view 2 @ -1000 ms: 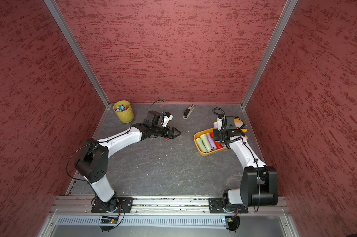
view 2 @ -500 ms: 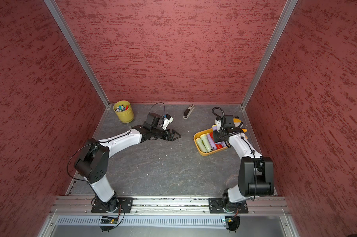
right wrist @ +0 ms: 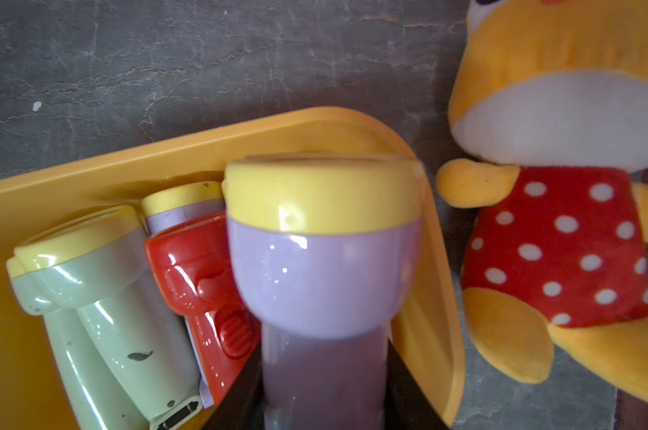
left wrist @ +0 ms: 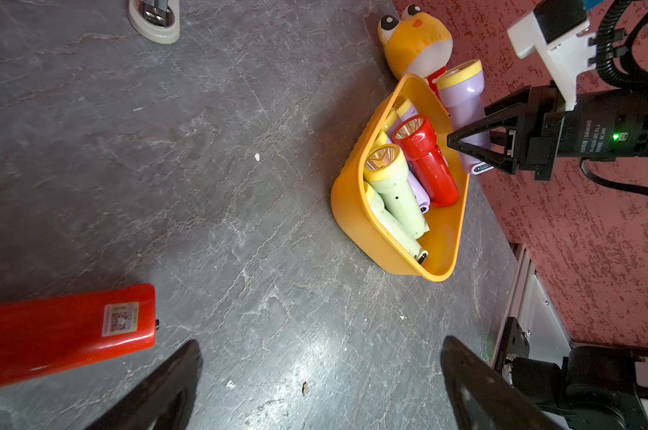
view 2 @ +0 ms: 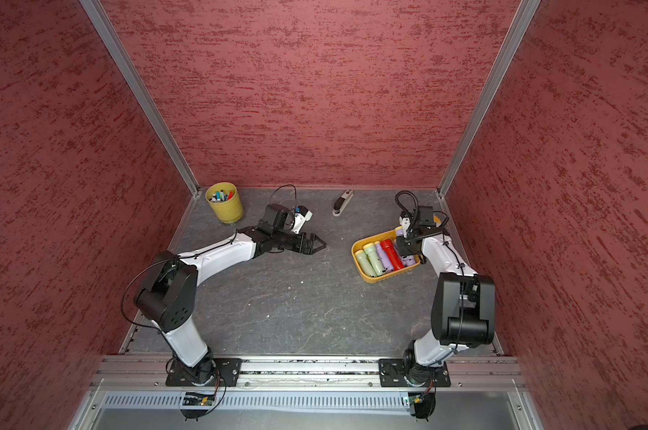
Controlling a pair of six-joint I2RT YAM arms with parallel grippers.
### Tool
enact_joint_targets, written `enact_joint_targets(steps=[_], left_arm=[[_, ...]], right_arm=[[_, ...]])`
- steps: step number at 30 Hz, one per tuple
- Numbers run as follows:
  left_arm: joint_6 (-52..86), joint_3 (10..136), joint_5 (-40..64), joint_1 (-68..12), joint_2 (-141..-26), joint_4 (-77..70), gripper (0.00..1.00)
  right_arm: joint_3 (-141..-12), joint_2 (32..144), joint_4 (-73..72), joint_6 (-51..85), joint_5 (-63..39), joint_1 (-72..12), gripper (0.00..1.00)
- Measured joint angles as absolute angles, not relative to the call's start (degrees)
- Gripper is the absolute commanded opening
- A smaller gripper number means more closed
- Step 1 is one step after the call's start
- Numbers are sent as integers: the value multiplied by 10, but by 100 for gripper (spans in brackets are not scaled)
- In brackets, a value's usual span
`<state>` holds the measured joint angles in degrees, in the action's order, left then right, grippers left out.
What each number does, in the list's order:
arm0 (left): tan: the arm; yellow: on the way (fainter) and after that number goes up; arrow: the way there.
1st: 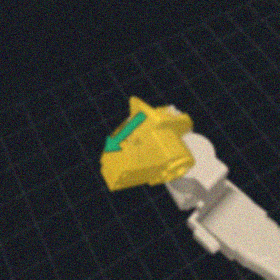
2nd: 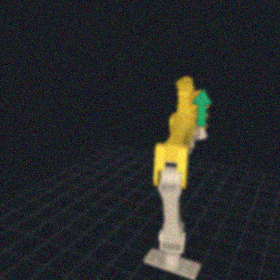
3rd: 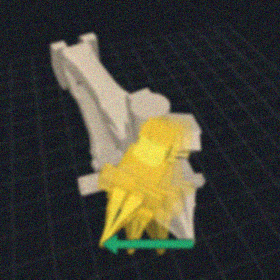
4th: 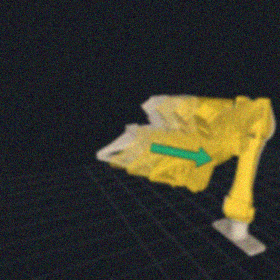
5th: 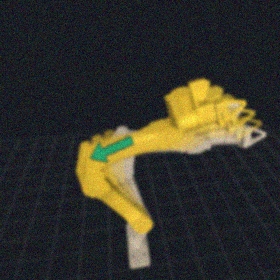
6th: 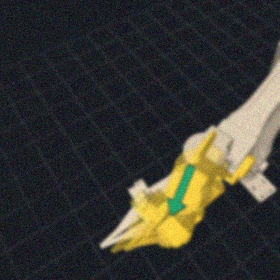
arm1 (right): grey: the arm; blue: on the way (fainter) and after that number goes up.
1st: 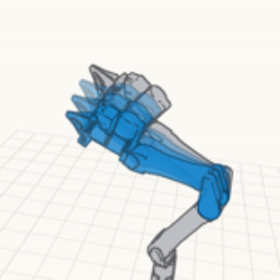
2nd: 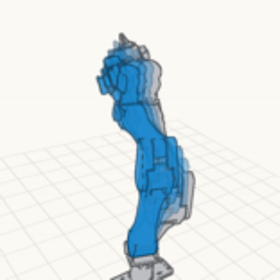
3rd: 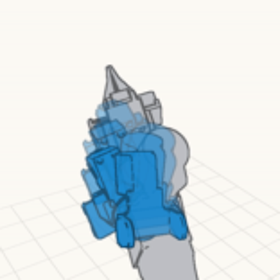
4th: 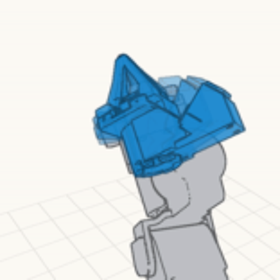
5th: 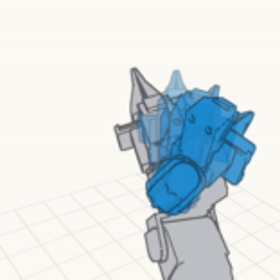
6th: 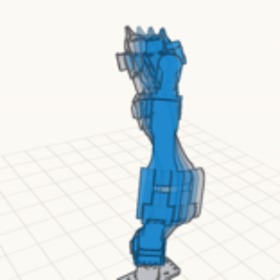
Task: Put the flashlights into the storage boxes
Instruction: Place the flashlight at the storage box.
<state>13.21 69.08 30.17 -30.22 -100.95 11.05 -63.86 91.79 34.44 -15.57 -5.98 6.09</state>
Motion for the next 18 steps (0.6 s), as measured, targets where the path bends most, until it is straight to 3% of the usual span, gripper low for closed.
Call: enact_joint_targets(steps=[18], left_arm=[[170,679,321,-274,-1005,85,100]], right_arm=[[-670,921,376,-155,-86,62,53]])
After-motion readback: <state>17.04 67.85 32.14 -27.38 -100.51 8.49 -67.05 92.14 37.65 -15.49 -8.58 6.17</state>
